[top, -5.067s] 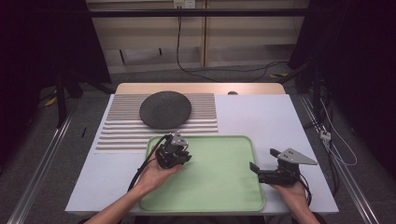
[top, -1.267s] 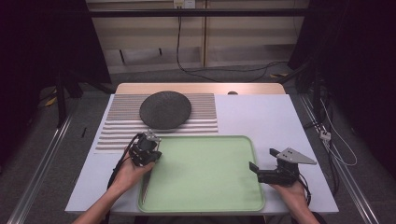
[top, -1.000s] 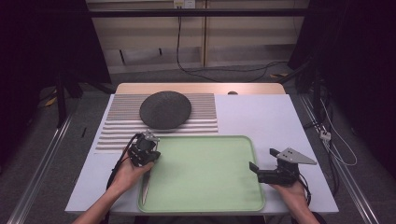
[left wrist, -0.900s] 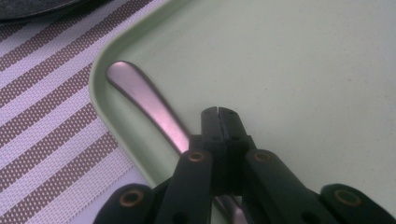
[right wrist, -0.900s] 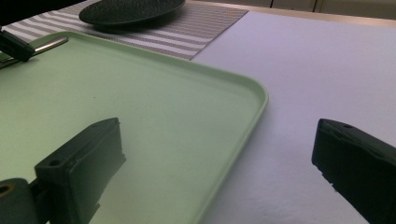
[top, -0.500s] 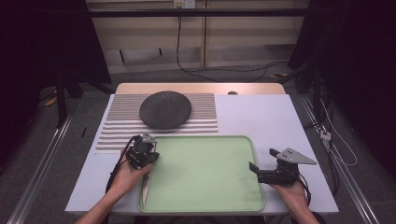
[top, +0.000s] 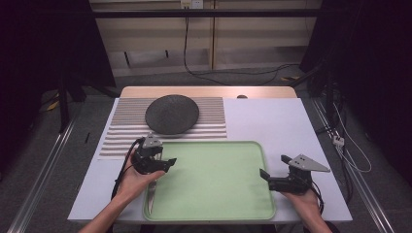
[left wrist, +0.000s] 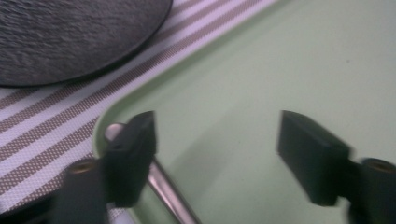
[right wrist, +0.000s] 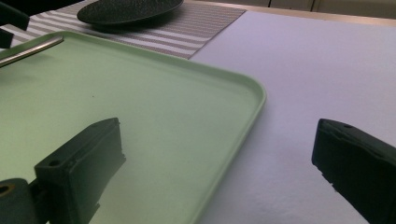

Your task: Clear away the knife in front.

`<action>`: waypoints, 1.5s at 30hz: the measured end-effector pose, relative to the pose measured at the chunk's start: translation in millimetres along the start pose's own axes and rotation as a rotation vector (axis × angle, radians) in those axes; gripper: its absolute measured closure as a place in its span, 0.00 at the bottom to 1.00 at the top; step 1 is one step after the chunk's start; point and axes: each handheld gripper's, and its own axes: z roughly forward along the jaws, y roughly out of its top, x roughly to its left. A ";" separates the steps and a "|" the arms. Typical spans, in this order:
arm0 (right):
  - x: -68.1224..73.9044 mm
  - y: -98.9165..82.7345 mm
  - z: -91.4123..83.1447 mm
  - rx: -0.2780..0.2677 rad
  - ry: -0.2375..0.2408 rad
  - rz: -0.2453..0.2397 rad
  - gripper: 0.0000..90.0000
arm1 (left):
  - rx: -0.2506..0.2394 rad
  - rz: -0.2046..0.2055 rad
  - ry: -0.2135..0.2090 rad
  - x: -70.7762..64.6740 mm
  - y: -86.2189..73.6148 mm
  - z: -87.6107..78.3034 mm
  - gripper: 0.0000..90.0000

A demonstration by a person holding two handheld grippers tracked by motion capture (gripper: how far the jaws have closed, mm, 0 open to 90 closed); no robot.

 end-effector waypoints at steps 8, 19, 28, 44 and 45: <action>0.0 0.1 -0.2 0.000 -0.001 0.006 0.02 | -0.065 -0.048 -0.026 0.3 0.6 -20.4 0.07; -0.3 0.0 0.0 0.000 0.002 0.008 0.02 | -0.122 -0.047 0.014 3.3 -14.8 -44.2 0.07; -0.1 0.0 0.1 0.002 0.000 0.009 0.02 | -0.136 -0.074 0.048 6.6 -32.5 -52.8 0.07; -0.4 0.3 -1.2 -0.002 -0.001 -0.003 0.02 | -0.204 -0.132 0.105 11.0 -60.7 -61.1 0.06; -0.3 0.4 -1.1 -0.003 0.000 -0.004 0.02 | -0.195 -0.138 0.105 11.7 -61.2 -59.6 0.06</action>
